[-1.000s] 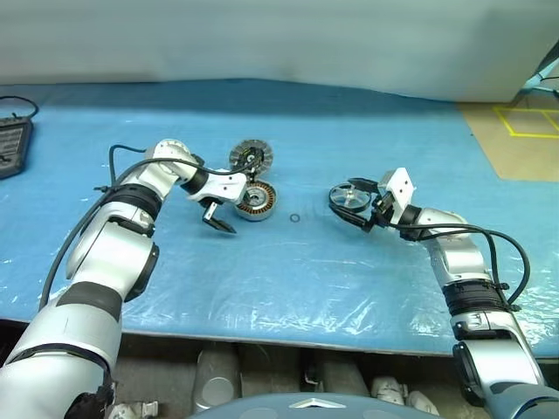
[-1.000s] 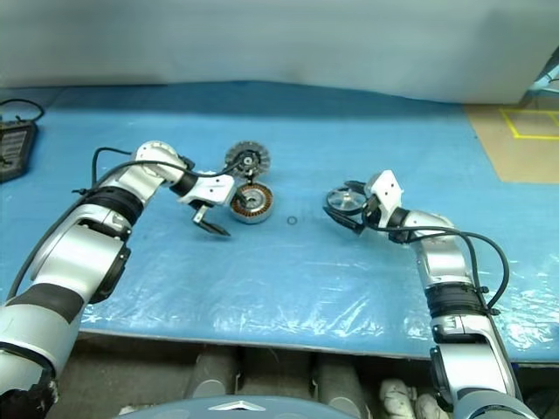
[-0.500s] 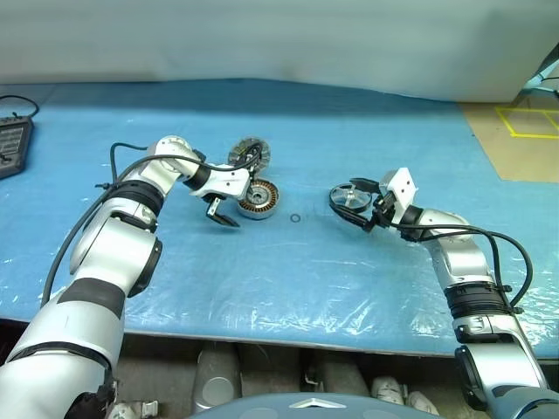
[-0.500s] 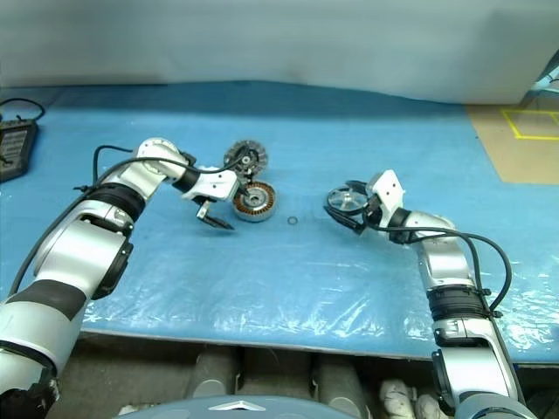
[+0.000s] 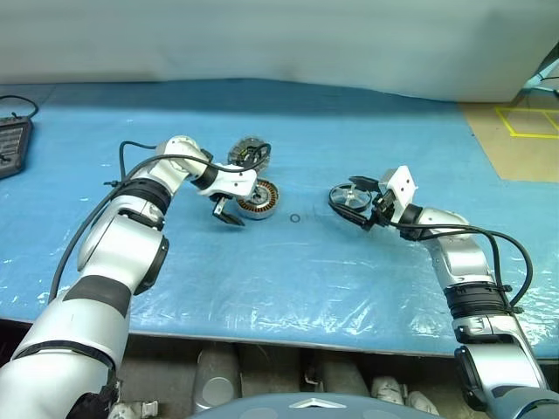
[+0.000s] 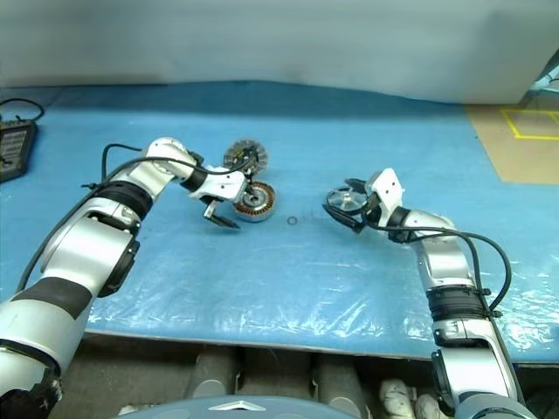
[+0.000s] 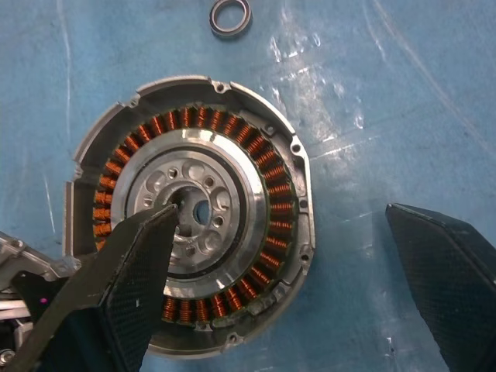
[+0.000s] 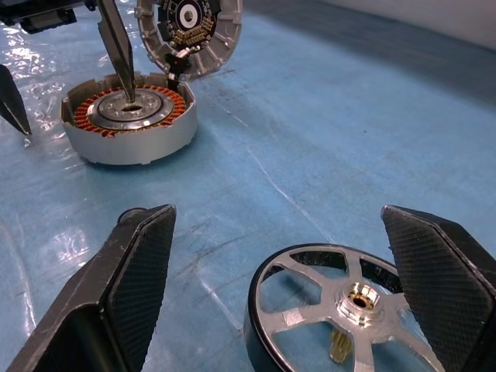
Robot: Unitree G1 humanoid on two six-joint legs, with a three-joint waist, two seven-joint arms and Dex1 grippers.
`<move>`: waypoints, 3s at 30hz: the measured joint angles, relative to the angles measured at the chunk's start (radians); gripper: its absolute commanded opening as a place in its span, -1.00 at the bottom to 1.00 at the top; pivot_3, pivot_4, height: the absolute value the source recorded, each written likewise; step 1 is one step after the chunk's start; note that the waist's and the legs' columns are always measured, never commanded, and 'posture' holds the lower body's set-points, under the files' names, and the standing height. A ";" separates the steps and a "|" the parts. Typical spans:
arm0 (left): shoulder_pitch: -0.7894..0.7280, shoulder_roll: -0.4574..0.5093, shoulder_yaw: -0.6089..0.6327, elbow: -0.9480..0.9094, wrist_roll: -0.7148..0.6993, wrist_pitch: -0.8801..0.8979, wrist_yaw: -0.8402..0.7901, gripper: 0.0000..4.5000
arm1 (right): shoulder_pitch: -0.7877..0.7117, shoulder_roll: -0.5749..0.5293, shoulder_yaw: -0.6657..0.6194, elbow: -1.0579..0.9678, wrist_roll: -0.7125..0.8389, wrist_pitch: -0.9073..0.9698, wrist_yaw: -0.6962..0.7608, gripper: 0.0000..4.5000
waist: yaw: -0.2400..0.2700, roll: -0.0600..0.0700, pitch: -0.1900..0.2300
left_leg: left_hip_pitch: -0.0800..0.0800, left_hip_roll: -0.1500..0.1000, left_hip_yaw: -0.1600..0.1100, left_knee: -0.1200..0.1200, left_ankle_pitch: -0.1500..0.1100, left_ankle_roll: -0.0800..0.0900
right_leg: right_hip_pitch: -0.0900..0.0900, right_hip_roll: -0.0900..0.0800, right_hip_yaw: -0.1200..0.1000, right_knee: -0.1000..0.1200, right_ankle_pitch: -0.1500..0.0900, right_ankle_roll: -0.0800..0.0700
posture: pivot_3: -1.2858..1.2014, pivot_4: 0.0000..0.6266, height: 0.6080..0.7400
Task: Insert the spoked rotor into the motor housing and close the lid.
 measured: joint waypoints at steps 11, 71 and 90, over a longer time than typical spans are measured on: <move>0.001 -0.025 -0.018 0.007 0.049 -0.023 0.032 0.83 | 0.005 0.000 0.000 0.000 0.001 0.000 -0.008 1.00 | 0.000 0.000 0.000 | 0.000 0.000 0.000 0.000 -0.001 -0.002 | 0.000 0.000 0.000 0.000 0.000 0.000 | 0.03 -0.52 1.00; 0.150 -0.073 -0.301 -0.622 -0.215 0.280 -0.240 0.44 | 0.022 0.004 -0.007 0.001 0.009 -0.022 -0.033 1.00 | -0.003 0.003 -0.002 | 0.004 0.000 0.001 -0.006 0.000 0.001 | 0.004 -0.001 0.000 -0.007 0.000 0.000 | 0.03 -0.52 1.00; 0.253 0.155 -0.240 -1.012 -0.459 0.647 -0.241 0.46 | 0.000 0.019 -0.007 0.016 0.009 -0.027 -0.009 1.00 | -0.010 0.004 -0.001 | 0.004 0.000 0.002 -0.006 -0.001 -0.002 | 0.002 0.000 0.000 -0.006 0.000 0.000 | 0.03 -0.52 1.00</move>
